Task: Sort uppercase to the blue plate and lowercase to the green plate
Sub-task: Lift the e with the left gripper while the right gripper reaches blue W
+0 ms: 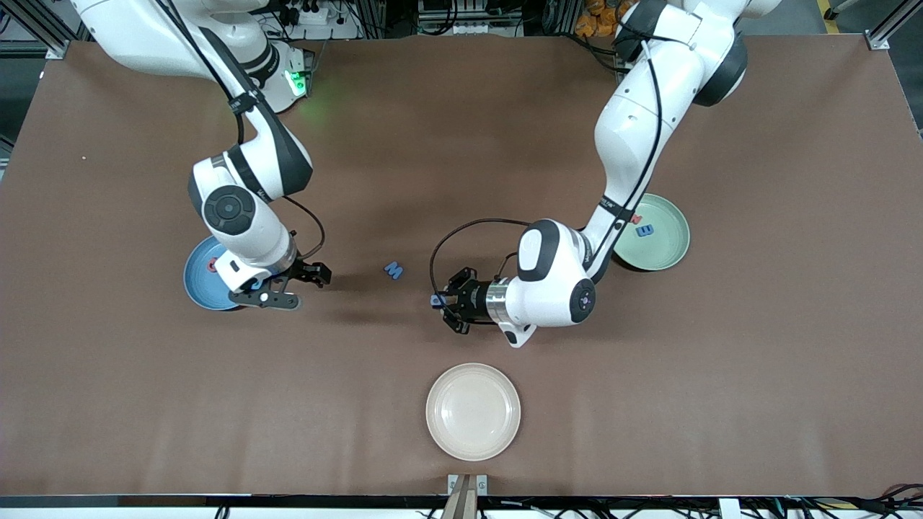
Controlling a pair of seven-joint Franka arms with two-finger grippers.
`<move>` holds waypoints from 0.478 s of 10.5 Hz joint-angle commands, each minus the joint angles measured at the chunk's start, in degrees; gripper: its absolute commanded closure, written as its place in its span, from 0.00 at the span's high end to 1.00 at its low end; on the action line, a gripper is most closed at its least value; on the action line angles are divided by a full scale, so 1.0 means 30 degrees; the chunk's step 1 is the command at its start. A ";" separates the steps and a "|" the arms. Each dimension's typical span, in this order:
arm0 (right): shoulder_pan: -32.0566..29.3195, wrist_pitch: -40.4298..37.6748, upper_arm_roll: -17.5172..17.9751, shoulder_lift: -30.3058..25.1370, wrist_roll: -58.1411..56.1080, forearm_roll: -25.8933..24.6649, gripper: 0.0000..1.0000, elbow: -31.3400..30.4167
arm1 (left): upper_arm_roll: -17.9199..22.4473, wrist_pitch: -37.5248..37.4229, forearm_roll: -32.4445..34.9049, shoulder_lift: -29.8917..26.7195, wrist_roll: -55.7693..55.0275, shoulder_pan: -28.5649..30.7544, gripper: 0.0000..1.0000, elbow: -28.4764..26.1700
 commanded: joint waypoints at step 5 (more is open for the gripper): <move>0.2351 0.4024 0.0615 0.2209 -0.2766 -0.0931 1.00 0.0225 | 0.0125 -0.1529 -0.0047 -0.6044 0.5588 0.1994 0.13 -0.9015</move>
